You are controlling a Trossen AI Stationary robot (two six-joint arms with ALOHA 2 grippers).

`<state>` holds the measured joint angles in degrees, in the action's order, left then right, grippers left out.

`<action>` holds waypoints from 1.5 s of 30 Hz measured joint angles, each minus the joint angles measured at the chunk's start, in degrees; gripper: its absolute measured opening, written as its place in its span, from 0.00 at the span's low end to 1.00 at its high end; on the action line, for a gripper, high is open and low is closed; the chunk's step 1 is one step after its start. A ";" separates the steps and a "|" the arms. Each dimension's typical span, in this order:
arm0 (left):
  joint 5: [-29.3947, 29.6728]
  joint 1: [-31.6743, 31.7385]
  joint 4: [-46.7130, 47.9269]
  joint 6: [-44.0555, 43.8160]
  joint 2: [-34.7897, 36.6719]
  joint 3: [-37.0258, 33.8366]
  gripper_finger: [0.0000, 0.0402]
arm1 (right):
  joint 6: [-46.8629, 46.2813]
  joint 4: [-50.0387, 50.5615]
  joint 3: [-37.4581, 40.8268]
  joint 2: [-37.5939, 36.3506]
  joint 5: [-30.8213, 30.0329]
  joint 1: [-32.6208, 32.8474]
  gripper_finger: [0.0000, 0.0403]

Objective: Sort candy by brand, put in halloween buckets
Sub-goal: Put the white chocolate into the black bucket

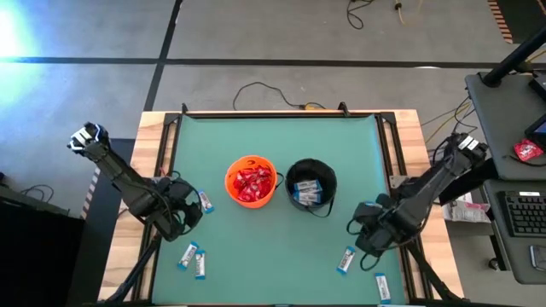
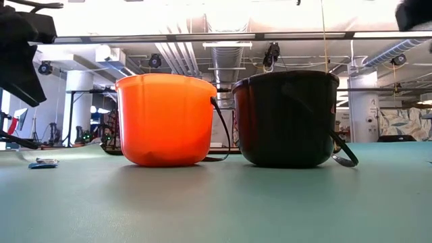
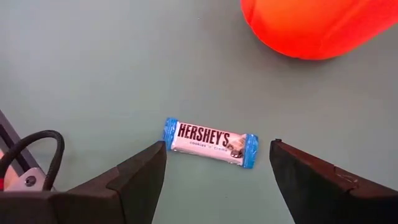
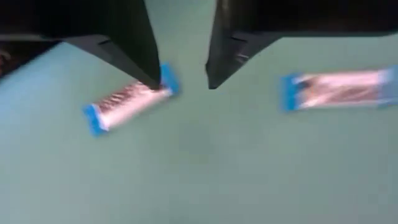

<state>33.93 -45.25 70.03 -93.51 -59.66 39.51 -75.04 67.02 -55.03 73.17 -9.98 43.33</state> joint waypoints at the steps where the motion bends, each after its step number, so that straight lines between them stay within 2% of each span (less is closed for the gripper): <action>1: 0.00 -0.02 -0.15 -0.02 -0.05 0.00 0.67 | -2.39 -0.16 2.21 -0.10 -0.70 0.33 0.28; 5: 0.02 -0.02 -0.63 -0.21 -0.09 0.02 0.67 | -5.99 -3.09 9.84 -0.33 -1.26 -0.58 0.07; 6: 0.02 -0.02 -0.55 -0.22 -0.09 0.02 0.67 | -6.61 -3.95 11.15 -0.31 -1.64 -1.64 0.05; 8: 0.02 -0.02 -0.58 -0.31 -0.09 0.02 0.67 | -11.95 -4.06 13.64 -0.32 -1.19 -4.08 0.04; 10: 0.10 -0.02 -0.58 -0.91 -0.09 0.02 0.67 | -20.87 -3.95 16.22 -0.71 2.02 -6.88 0.03; 13: 1.01 -0.02 -0.58 -1.49 -0.09 0.04 0.67 | -31.61 -4.83 18.60 -2.09 3.59 -8.51 0.02; 20: 1.09 -0.02 -0.43 1.11 -0.11 -0.59 0.67 | -36.13 -8.96 20.99 -1.45 3.94 -8.50 0.02; 25: 1.08 -0.02 -0.59 1.07 -0.11 -0.98 0.67 | -34.23 -22.24 22.10 1.03 3.54 -7.95 0.02; 29: 0.18 -0.07 -1.34 1.89 -0.09 -0.92 0.67 | -31.57 -25.45 18.92 3.93 3.39 -6.17 0.02; 32: -0.50 -0.09 -1.51 2.99 -0.13 -0.92 0.67 | -23.72 -29.23 15.38 6.73 3.99 -4.43 0.02; 36: -0.60 -0.09 -1.50 3.11 -0.16 -0.93 0.67 | -6.84 -38.20 11.67 10.23 4.28 -1.70 0.02; 38: -0.80 -0.09 -1.59 3.42 -0.16 -0.94 0.67 | -2.93 -38.46 9.48 11.33 1.03 -0.11 0.02; 41: -2.11 -0.09 -1.88 4.83 -0.16 -0.94 0.67 | -0.13 -38.25 6.64 11.83 -8.29 3.33 0.04; 45: -2.94 -0.09 -2.07 5.82 -0.16 -0.96 0.67 | 6.62 -38.70 4.43 12.63 -17.03 9.44 0.14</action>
<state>30.99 -45.34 67.96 -87.69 -59.81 38.54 -68.42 28.32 -50.61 85.80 -27.01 52.77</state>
